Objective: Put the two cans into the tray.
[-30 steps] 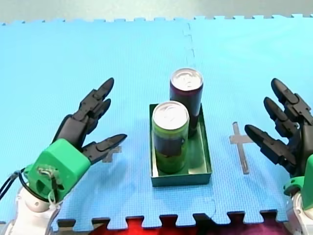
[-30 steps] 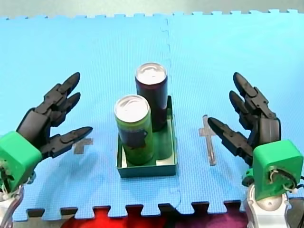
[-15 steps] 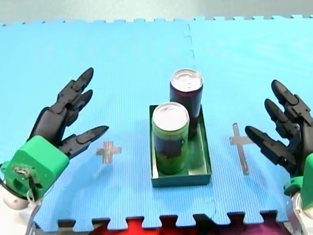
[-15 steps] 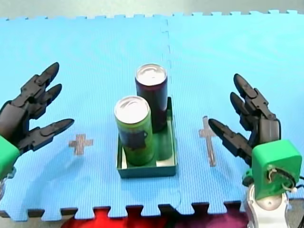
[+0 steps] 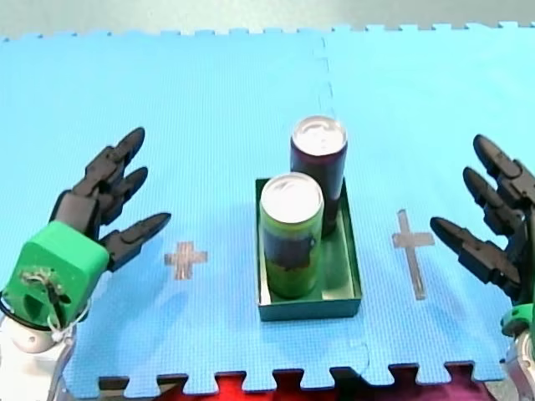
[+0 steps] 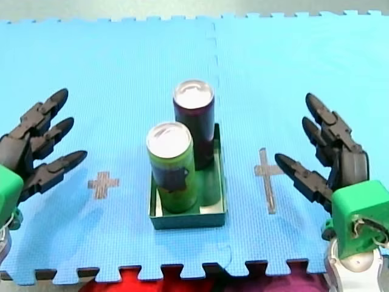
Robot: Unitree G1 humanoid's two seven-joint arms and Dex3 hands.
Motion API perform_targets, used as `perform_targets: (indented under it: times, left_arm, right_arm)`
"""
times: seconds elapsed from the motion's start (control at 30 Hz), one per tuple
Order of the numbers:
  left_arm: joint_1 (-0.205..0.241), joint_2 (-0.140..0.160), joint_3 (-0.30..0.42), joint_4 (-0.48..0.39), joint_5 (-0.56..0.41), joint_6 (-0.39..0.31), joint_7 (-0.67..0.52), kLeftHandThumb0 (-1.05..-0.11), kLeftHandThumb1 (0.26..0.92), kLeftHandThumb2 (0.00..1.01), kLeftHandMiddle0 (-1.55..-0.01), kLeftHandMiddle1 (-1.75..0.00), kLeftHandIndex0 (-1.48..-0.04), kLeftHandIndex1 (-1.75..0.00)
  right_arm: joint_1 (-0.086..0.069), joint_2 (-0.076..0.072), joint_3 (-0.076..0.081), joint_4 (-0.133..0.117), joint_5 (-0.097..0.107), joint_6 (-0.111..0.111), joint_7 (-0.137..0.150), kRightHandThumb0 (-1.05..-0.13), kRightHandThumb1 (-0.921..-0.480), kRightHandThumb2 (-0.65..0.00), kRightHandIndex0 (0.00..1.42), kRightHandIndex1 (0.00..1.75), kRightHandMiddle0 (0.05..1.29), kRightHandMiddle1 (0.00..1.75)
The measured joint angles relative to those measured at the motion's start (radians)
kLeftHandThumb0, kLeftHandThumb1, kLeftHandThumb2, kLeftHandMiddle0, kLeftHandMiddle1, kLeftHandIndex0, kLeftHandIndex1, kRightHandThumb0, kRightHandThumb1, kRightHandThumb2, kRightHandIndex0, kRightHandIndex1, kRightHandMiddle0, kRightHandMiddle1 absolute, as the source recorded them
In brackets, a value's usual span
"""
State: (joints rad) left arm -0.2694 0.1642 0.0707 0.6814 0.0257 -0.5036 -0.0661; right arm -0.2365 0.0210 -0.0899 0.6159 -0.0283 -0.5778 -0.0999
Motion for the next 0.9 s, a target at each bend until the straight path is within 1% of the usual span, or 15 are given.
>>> perform_targets:
  times: [0.07, 0.17, 0.27, 0.37, 0.43, 0.53, 0.6, 0.83, 0.9]
  left_arm:
    - [-0.018, -0.011, 0.01, 0.049, -0.024, -0.038, -0.018, -1.048, 0.766, 0.0, -0.55, -0.06, -0.49, -0.06]
    - [-0.037, -0.023, 0.023, 0.101, -0.068, -0.07, -0.072, -1.048, 0.757, 0.0, -0.58, -0.06, -0.54, -0.06]
    - [-0.049, -0.029, 0.03, 0.146, -0.091, -0.101, -0.117, -1.048, 0.753, 0.0, -0.63, -0.06, -0.59, -0.04]
    - [-0.06, -0.031, 0.032, 0.185, -0.088, -0.133, -0.124, -1.048, 0.749, 0.0, -0.67, -0.07, -0.65, -0.06]
    - [-0.065, -0.032, 0.032, 0.199, -0.084, -0.15, -0.123, -1.048, 0.736, 0.0, -0.7, -0.07, -0.68, -0.06]
    - [-0.068, -0.035, 0.033, 0.22, -0.075, -0.171, -0.118, -1.048, 0.723, 0.0, -0.71, -0.06, -0.69, -0.05]
    - [-0.068, -0.035, 0.033, 0.232, -0.071, -0.181, -0.115, -1.048, 0.72, 0.0, -0.72, -0.06, -0.69, -0.04]
    - [-0.069, -0.033, 0.028, 0.252, -0.057, -0.2, -0.118, -1.048, 0.719, 0.0, -0.72, -0.04, -0.69, -0.03]
    - [-0.067, -0.029, 0.021, 0.25, -0.049, -0.198, -0.128, -1.048, 0.72, 0.0, -0.71, -0.03, -0.69, -0.02]
  right_arm:
    - [0.007, -0.001, 0.002, -0.01, -0.002, 0.0, 0.0, -0.669, -0.726, -0.002, 0.57, 0.01, 0.56, 0.01]
    - [0.021, -0.004, 0.008, -0.037, -0.007, 0.0, 0.004, -0.659, -0.727, -0.002, 0.59, 0.01, 0.57, 0.01]
    - [0.035, -0.005, 0.017, -0.058, -0.019, 0.001, 0.005, -0.647, -0.728, -0.001, 0.6, 0.02, 0.58, 0.01]
    - [0.045, -0.003, 0.024, -0.067, -0.027, 0.001, 0.002, -0.635, -0.729, -0.001, 0.61, 0.02, 0.59, 0.01]
    - [0.048, -0.001, 0.027, -0.068, -0.03, 0.001, -0.001, -0.628, -0.729, -0.001, 0.62, 0.02, 0.59, 0.01]
    - [0.048, -0.001, 0.029, -0.063, -0.034, -0.004, -0.008, -0.615, -0.728, 0.0, 0.63, 0.02, 0.6, 0.01]
    - [0.048, -0.001, 0.03, -0.053, -0.037, -0.011, -0.012, -0.606, -0.727, 0.0, 0.64, 0.02, 0.61, 0.01]
    - [0.047, -0.008, 0.031, -0.017, -0.044, -0.038, -0.016, -0.593, -0.727, 0.0, 0.66, 0.01, 0.62, 0.01]
    - [0.044, -0.01, 0.032, -0.001, -0.047, -0.043, -0.016, -0.591, -0.727, 0.0, 0.66, 0.01, 0.62, 0.01]
